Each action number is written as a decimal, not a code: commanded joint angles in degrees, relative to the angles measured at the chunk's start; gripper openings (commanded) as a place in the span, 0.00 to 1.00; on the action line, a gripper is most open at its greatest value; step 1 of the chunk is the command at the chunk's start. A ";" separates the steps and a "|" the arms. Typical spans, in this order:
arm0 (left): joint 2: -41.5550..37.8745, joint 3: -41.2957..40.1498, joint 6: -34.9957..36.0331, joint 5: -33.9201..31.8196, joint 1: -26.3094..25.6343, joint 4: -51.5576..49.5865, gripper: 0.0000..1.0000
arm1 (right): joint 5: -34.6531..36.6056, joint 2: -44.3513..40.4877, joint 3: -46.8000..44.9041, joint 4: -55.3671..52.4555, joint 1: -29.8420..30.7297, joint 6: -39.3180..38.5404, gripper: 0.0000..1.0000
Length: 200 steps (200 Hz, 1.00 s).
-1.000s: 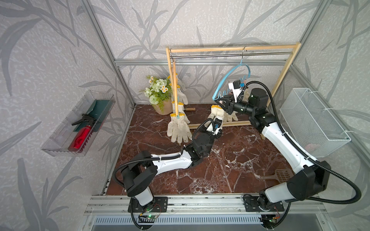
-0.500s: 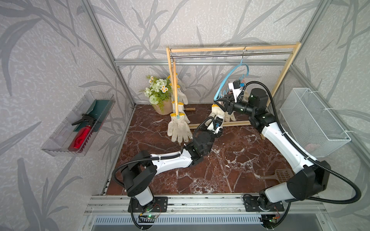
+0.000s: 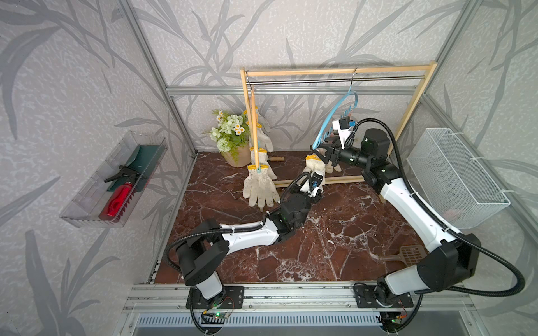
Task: Clip the gloves onto a hanger to dry
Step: Clamp the glove onto the hanger.
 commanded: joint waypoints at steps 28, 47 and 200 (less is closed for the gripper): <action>-3.46 -1.24 -4.00 0.57 0.20 -3.18 0.49 | 0.59 -2.45 -1.97 2.31 -0.40 0.47 0.63; -6.43 -1.66 -8.19 0.98 0.19 -9.32 0.58 | 2.02 -4.19 -4.34 3.04 -0.58 0.39 0.65; -41.51 -12.92 -37.98 -9.97 5.09 -72.27 0.91 | 32.29 -29.11 -43.54 4.97 -4.81 -3.13 0.92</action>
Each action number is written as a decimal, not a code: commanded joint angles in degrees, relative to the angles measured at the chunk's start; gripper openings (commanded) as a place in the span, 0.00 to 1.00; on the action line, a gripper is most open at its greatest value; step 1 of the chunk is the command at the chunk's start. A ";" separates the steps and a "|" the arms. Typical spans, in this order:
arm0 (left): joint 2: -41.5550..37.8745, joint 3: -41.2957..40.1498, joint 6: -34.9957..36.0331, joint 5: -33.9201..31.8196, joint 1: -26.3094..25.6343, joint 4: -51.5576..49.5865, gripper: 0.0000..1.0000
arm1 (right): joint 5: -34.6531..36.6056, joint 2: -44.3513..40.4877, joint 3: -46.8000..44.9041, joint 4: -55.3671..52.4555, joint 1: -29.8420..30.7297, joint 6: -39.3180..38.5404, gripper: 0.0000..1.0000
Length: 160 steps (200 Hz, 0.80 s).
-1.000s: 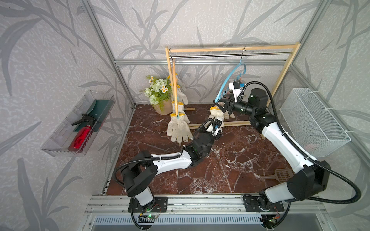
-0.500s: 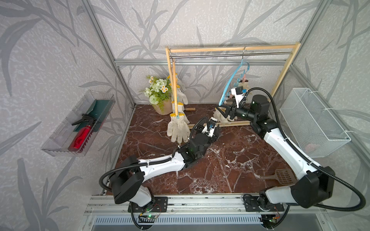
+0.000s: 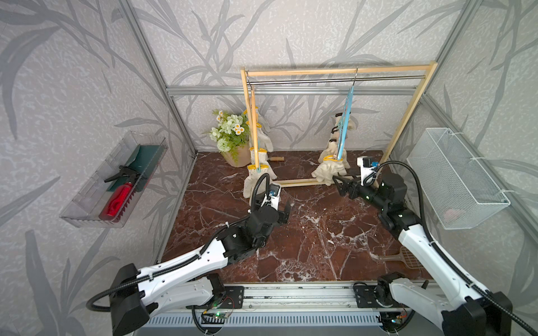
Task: Clip the gloves onto a hanger to dry
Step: Clamp the glove onto the hanger, then reset both arms
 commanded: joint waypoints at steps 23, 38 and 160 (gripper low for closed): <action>-4.55 -1.71 -9.10 -2.54 11.77 -20.04 0.92 | 15.53 -0.36 -7.52 4.43 -0.09 -2.89 0.95; -3.73 -2.77 -6.74 -2.99 17.06 -19.31 0.93 | 20.66 1.66 -8.94 6.79 -0.09 -3.72 0.96; 27.17 -6.94 8.42 -0.20 51.82 28.26 0.99 | 36.54 30.19 -9.02 41.69 -2.54 -19.60 0.99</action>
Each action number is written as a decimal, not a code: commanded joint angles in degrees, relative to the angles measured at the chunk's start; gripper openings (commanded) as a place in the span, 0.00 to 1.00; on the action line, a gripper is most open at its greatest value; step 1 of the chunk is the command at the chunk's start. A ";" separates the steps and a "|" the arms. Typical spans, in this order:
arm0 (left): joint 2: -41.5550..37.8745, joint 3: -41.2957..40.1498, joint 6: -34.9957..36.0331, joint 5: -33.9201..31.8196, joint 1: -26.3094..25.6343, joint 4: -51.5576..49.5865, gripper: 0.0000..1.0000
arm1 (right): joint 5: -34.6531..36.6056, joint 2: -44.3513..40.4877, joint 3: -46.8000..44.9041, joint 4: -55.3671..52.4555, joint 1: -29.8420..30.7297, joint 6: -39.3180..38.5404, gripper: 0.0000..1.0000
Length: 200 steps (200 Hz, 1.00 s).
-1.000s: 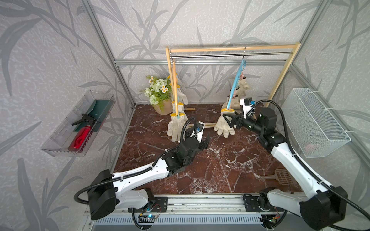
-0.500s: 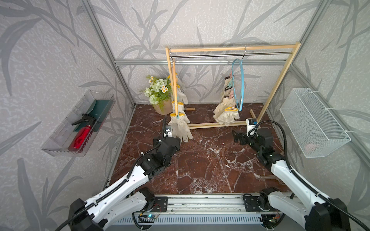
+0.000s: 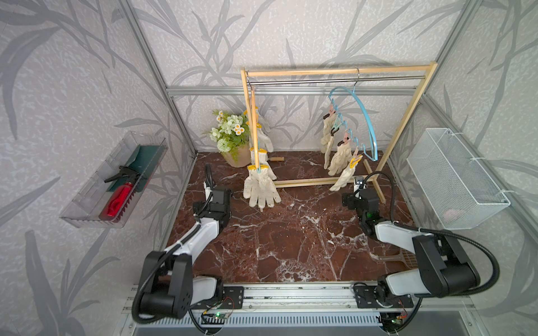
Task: Clip the gloves onto a hanger to dry
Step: Reset both arms
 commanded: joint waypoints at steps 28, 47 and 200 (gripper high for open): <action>8.31 0.85 0.47 4.46 1.27 17.40 0.99 | 2.15 3.06 0.20 15.77 -1.16 -0.29 0.97; 8.70 -5.45 2.77 8.37 1.33 31.04 0.99 | 0.01 -0.62 -0.79 13.03 -1.33 -1.10 0.96; 11.19 -16.09 5.38 14.96 1.09 53.15 0.99 | -14.58 7.02 -12.77 27.77 -3.88 -0.52 0.99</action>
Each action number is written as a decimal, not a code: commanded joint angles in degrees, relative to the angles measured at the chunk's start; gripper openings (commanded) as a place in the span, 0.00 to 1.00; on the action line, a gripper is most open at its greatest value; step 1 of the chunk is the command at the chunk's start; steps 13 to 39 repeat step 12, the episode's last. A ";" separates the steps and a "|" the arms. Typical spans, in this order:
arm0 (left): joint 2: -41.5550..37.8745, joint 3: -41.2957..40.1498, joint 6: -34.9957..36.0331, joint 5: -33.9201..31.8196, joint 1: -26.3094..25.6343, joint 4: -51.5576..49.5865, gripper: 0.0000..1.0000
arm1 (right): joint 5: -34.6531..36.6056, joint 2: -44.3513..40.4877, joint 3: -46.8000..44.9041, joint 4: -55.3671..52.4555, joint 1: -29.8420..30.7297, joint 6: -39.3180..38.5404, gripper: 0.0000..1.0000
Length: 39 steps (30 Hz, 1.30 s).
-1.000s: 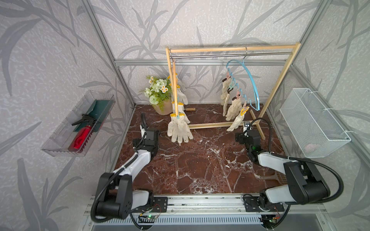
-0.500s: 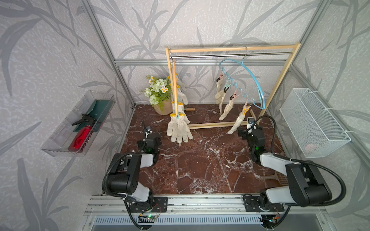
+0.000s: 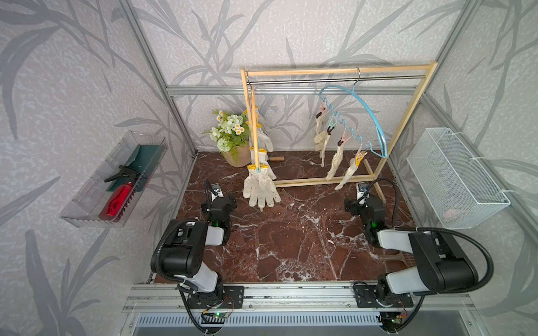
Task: Clip the gloves onto a hanger to dry
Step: Reset both arms
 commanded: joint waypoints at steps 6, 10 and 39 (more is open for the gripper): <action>0.28 -0.03 0.65 -0.12 0.04 2.38 0.99 | -2.74 2.53 0.33 8.86 -0.71 0.47 0.99; 0.23 -0.03 0.63 -0.07 0.04 2.30 0.99 | -2.18 2.87 0.37 9.64 -0.71 0.55 0.99; 0.27 -0.02 0.63 -0.06 0.04 2.33 0.99 | -2.14 2.78 0.37 9.41 -0.71 0.49 0.99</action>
